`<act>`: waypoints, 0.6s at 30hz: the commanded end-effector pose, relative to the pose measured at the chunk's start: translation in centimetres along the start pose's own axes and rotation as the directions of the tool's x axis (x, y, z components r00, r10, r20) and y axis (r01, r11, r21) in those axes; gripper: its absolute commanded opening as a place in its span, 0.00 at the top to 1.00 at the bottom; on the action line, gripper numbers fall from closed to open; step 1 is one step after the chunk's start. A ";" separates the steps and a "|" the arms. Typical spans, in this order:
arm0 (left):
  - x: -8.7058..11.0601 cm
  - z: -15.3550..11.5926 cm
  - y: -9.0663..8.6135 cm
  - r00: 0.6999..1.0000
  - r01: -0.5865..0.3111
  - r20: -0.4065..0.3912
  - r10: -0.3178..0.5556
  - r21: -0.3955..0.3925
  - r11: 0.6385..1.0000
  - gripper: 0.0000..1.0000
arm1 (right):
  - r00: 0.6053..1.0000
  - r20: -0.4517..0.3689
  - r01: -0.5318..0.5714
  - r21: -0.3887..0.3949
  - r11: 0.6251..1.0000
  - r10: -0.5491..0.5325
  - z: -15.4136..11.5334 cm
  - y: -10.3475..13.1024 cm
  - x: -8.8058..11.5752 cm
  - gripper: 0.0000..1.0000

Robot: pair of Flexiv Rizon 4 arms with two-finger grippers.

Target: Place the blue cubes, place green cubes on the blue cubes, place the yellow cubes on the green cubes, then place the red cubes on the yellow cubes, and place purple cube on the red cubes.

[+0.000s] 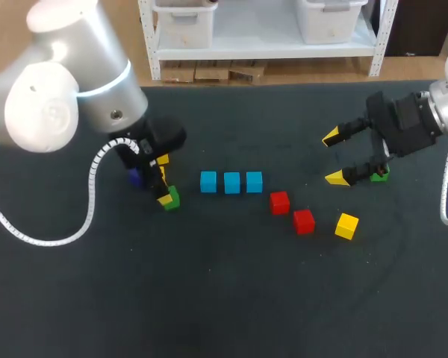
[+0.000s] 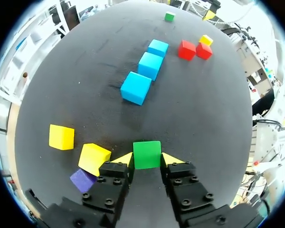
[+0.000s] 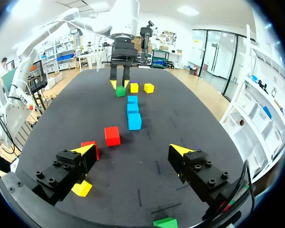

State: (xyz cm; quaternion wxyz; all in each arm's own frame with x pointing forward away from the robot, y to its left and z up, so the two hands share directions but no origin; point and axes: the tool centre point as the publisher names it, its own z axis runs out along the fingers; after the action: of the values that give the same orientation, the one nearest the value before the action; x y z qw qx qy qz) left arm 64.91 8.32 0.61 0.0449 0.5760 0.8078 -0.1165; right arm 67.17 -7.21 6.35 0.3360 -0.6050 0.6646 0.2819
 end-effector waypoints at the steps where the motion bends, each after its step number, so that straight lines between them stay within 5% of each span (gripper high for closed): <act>1: -0.5 -0.8 -0.1 0.999 -0.036 -0.021 0.036 0.007 0.999 1.00 | 1.000 0.003 0.001 0.000 1.000 -0.001 0.1 -0.1 0.1 0.00; 18: -5.3 -3.5 -0.2 0.968 -0.250 -0.030 0.250 0.024 0.968 1.00 | 1.000 0.003 0.001 0.000 1.000 -0.001 0.1 -0.1 0.1 0.00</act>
State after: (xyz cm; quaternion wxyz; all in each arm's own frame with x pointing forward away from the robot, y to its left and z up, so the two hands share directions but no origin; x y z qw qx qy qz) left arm 65.71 5.03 4.91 0.0517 0.6720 0.7307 -0.1089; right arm 67.17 -7.21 6.35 0.3360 -0.6050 0.6645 0.2820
